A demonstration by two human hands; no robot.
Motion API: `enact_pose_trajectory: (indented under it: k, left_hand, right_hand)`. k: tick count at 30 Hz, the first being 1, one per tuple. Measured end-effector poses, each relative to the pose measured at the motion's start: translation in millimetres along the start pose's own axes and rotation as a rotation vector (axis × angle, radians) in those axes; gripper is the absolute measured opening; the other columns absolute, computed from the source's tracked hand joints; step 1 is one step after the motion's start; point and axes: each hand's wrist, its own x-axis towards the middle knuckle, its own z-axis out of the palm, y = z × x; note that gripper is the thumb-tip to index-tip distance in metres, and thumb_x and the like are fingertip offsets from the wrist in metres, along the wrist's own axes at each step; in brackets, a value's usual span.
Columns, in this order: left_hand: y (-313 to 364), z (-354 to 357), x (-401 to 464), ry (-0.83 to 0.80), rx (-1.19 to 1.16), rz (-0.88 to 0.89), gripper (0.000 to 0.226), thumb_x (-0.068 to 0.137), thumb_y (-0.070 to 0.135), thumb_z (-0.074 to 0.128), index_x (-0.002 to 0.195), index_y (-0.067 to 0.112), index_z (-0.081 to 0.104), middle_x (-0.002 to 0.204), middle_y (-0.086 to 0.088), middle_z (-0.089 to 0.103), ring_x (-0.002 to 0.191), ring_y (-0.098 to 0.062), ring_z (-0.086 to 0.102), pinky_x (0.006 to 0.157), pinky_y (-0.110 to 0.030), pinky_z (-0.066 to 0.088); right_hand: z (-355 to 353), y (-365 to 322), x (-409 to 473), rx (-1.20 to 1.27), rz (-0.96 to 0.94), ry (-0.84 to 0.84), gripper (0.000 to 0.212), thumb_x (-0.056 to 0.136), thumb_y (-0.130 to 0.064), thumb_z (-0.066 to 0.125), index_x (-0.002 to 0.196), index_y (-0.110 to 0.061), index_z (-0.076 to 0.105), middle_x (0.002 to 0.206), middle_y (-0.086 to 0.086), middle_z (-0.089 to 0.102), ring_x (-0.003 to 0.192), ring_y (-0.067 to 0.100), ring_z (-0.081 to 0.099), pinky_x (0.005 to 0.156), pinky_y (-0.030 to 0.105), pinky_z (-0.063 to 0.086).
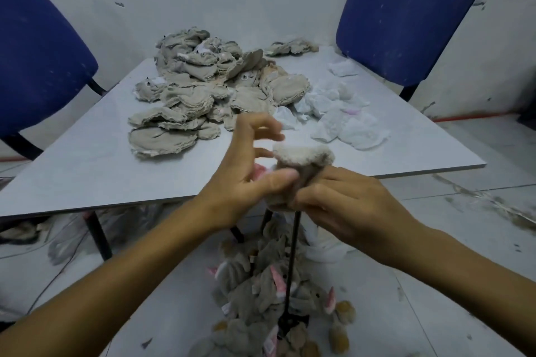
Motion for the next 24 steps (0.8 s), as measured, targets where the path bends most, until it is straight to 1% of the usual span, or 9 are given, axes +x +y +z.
enact_pose_trajectory:
  k: [2, 5, 8, 12, 14, 18, 20, 22, 24]
  left_hand:
    - [2.1, -5.2, 8.2, -0.141, 0.117, -0.072, 0.054, 0.08, 0.045, 0.066, 0.128, 0.033, 0.046, 0.122, 0.006, 0.054, 0.111, -0.01, 0.057, 0.082, -0.03, 0.052]
    - [0.5, -4.5, 6.4, -0.074, 0.2, -0.024, 0.022, 0.081, 0.027, 0.062, 0.101, 0.02, 0.068, 0.091, 0.012, 0.067, 0.083, -0.002, 0.061, 0.071, -0.026, 0.047]
    - [-2.4, -1.0, 0.7, 0.061, 0.037, 0.03, 0.019, 0.079, 0.004, 0.069, 0.09, 0.02, 0.068, 0.083, 0.015, 0.068, 0.076, -0.003, 0.061, 0.066, -0.023, 0.047]
    - [-14.2, -1.0, -10.4, 0.104, -0.071, 0.016, 0.017, 0.079, 0.002, 0.073, 0.083, 0.016, 0.065, 0.077, 0.013, 0.066, 0.068, 0.0, 0.06, 0.062, -0.017, 0.047]
    - [-20.1, -0.6, -16.2, 0.019, -0.041, -0.061, 0.021, 0.08, 0.0, 0.073, 0.087, 0.019, 0.065, 0.081, 0.014, 0.066, 0.073, -0.002, 0.062, 0.065, -0.02, 0.049]
    - [-17.5, 0.1, -7.5, -0.143, -0.021, -0.101, 0.029, 0.078, 0.011, 0.081, 0.101, 0.019, 0.065, 0.096, 0.009, 0.069, 0.088, -0.013, 0.066, 0.075, -0.033, 0.054]
    - [-14.7, -2.5, 0.0, -0.092, -0.085, -0.085, 0.037, 0.073, 0.023, 0.085, 0.106, 0.025, 0.067, 0.102, 0.006, 0.068, 0.094, -0.012, 0.066, 0.08, -0.03, 0.053]
    - [-13.4, -3.3, 2.7, -0.056, -0.053, -0.027, 0.029, 0.074, 0.029, 0.082, 0.1, 0.026, 0.068, 0.094, 0.006, 0.068, 0.087, -0.01, 0.066, 0.074, -0.028, 0.052]
    - [-17.3, -5.5, 1.8, -0.073, 0.029, -0.004, 0.018, 0.077, 0.027, 0.079, 0.083, 0.014, 0.067, 0.078, 0.001, 0.064, 0.071, -0.015, 0.06, 0.062, -0.032, 0.049]
  right_hand:
    - [-3.0, -1.4, -4.4, 0.162, 0.125, 0.046, 0.009, 0.089, -0.011, 0.073, 0.097, -0.008, 0.071, 0.09, 0.001, 0.068, 0.08, 0.009, 0.061, 0.067, 0.021, 0.049]
    - [-4.9, 5.0, -8.5, 0.155, 0.282, 0.215, 0.026, 0.083, -0.02, 0.079, 0.102, -0.008, 0.065, 0.098, -0.006, 0.059, 0.081, 0.005, 0.051, 0.07, 0.016, 0.043]
    - [-9.8, 19.7, -10.4, 0.08, 0.427, 0.027, 0.065, 0.073, -0.046, 0.078, 0.124, -0.012, 0.056, 0.117, 0.0, 0.058, 0.102, 0.014, 0.049, 0.084, 0.027, 0.045]
    - [-9.6, 24.0, -11.9, 0.148, 0.388, 0.035, 0.038, 0.078, -0.016, 0.082, 0.113, -0.014, 0.067, 0.102, -0.005, 0.07, 0.092, 0.013, 0.066, 0.077, 0.021, 0.049]
    - [-4.2, 21.1, -10.6, 0.166, 0.349, -0.007, 0.031, 0.078, -0.025, 0.081, 0.104, -0.012, 0.07, 0.097, -0.008, 0.07, 0.087, 0.007, 0.064, 0.075, 0.018, 0.048]
    - [-3.7, 20.7, -7.9, 0.239, 0.465, -0.039, 0.037, 0.076, -0.041, 0.077, 0.098, -0.013, 0.072, 0.087, -0.007, 0.071, 0.079, 0.008, 0.064, 0.069, 0.034, 0.051]
    - [-7.3, 21.6, -4.9, 0.221, 0.442, 0.054, 0.041, 0.075, -0.045, 0.077, 0.102, -0.014, 0.07, 0.09, -0.011, 0.071, 0.079, 0.002, 0.064, 0.07, 0.023, 0.05]
    - [-9.9, 20.6, -1.1, 0.176, 0.403, 0.09, 0.042, 0.075, -0.046, 0.075, 0.104, -0.016, 0.069, 0.091, -0.014, 0.069, 0.08, -0.002, 0.061, 0.069, 0.013, 0.045]
    - [-7.9, 20.2, 0.7, 0.169, 0.406, 0.006, 0.04, 0.076, -0.048, 0.075, 0.1, -0.017, 0.068, 0.087, -0.013, 0.068, 0.077, -0.001, 0.058, 0.066, 0.015, 0.042]
